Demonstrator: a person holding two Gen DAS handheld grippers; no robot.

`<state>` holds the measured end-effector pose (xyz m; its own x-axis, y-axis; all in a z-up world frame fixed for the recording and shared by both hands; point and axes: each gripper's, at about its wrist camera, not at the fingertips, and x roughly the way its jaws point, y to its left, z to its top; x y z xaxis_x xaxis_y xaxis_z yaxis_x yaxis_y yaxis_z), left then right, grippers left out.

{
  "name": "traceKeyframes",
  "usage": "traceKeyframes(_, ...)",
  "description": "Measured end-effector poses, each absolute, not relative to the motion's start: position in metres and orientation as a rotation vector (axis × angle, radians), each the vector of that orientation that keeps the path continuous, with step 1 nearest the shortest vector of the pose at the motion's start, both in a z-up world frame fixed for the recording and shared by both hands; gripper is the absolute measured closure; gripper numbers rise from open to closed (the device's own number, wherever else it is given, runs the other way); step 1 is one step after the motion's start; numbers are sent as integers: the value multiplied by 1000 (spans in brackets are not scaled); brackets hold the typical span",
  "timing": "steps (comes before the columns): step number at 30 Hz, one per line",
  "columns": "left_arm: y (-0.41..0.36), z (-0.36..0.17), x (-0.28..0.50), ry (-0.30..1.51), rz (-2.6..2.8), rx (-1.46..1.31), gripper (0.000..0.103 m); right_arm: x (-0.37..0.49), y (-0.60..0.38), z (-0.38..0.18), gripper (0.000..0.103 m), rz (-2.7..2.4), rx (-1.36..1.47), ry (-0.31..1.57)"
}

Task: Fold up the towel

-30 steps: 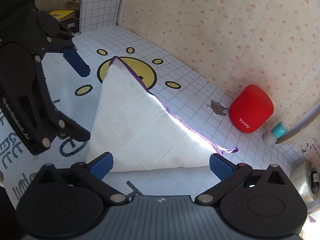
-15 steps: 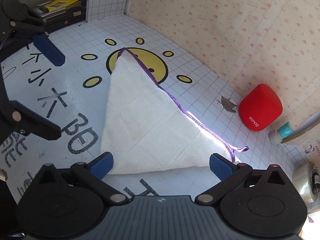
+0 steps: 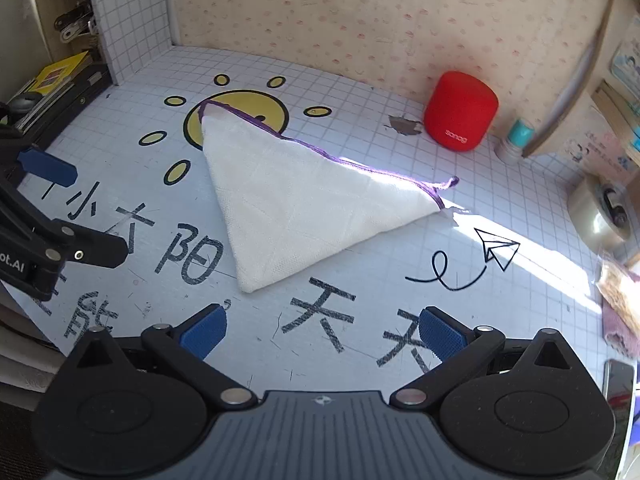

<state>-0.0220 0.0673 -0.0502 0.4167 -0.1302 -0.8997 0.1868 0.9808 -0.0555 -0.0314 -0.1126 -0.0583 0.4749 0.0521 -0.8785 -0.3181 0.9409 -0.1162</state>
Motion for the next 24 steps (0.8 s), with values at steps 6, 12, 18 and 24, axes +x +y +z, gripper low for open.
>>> traceKeyframes(6,52,-28,-41,1122,-96,45,1,-31,-145,-39,0,192,14,1129)
traceKeyframes(12,25,-5,-49,1111,-20,71,1,-33,-176,-22,0,257,24,1163)
traceKeyframes(18,2,2,-50,1097,-10,45,1,-19,-197,-12,0,190,-46,1120)
traceKeyframes(24,-13,9,-31,1096,-19,41,1,-12,-190,-16,0,185,-133,1095)
